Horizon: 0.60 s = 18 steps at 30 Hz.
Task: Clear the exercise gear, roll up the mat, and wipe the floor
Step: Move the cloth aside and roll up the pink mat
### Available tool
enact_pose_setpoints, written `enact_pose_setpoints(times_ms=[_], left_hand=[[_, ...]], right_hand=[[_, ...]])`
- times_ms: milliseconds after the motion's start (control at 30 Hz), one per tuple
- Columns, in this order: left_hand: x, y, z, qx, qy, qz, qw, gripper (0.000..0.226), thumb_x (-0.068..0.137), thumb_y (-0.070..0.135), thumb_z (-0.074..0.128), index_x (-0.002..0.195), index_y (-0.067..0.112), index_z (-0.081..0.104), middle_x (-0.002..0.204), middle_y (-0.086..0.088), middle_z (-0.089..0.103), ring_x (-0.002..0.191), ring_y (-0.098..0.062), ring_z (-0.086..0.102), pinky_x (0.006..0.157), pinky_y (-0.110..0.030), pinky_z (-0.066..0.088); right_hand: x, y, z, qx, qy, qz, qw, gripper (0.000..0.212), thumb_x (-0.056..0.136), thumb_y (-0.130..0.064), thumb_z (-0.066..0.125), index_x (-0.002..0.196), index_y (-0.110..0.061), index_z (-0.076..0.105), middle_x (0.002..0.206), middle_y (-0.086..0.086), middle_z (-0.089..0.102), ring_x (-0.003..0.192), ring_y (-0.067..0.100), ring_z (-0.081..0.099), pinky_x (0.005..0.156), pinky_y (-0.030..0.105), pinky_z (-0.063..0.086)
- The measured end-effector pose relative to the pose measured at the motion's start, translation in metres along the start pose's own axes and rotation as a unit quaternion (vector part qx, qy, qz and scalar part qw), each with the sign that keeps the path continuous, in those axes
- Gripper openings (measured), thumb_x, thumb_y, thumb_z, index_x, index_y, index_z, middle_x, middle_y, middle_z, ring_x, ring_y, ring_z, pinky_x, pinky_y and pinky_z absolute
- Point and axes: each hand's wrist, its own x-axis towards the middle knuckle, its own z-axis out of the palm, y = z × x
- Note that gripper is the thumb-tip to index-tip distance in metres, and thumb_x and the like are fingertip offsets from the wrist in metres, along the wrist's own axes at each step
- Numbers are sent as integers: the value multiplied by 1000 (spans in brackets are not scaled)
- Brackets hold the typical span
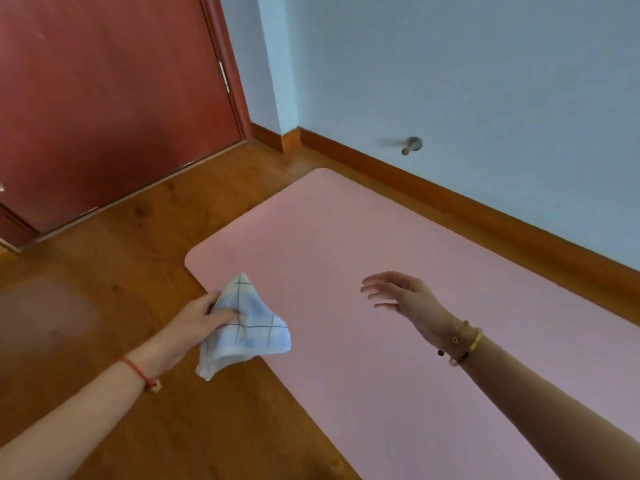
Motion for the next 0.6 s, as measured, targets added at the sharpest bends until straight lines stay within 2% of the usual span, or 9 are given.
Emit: enact_pose_setpoints(times_ms=[100,233,367,500,600], left_hand=[[-7,-53,-36,-35,34,-72,996,33,93,26,67,124,17,63,114,-6,72,109,-24,67,97,-46,54],[-2,-90,-50,-38,55,-125,990,41,93,26,66,131,12,58,118,-8,69,110,-25,65,99,-47,53],[17,-100,-46,-9,60,-144,988,39,94,23,66,130,13,56,118,-8,66,108,-23,63,96,-43,53],[38,-104,-45,38,75,-144,986,48,92,25,68,136,10,53,129,-11,62,116,-27,59,98,-44,51],[47,-107,-40,60,82,-140,985,49,94,27,67,137,9,52,130,-11,60,121,-29,57,100,-45,50]], right_hand=[[25,4,29,-14,-19,4,1000,23,100,-10,50,111,-5,70,110,11,73,106,25,66,95,36,53],[51,8,56,-31,-32,15,999,24,99,-7,49,111,-3,69,105,9,73,97,20,64,87,29,53],[67,10,67,-28,-28,28,999,22,98,-7,50,107,-6,70,101,8,72,94,18,63,86,30,52],[76,14,67,-43,-22,32,998,22,98,-8,49,105,-9,70,100,6,72,96,19,63,93,36,53],[79,17,70,-58,-20,36,997,22,98,-7,49,104,-10,70,101,6,72,96,19,64,91,33,53]])
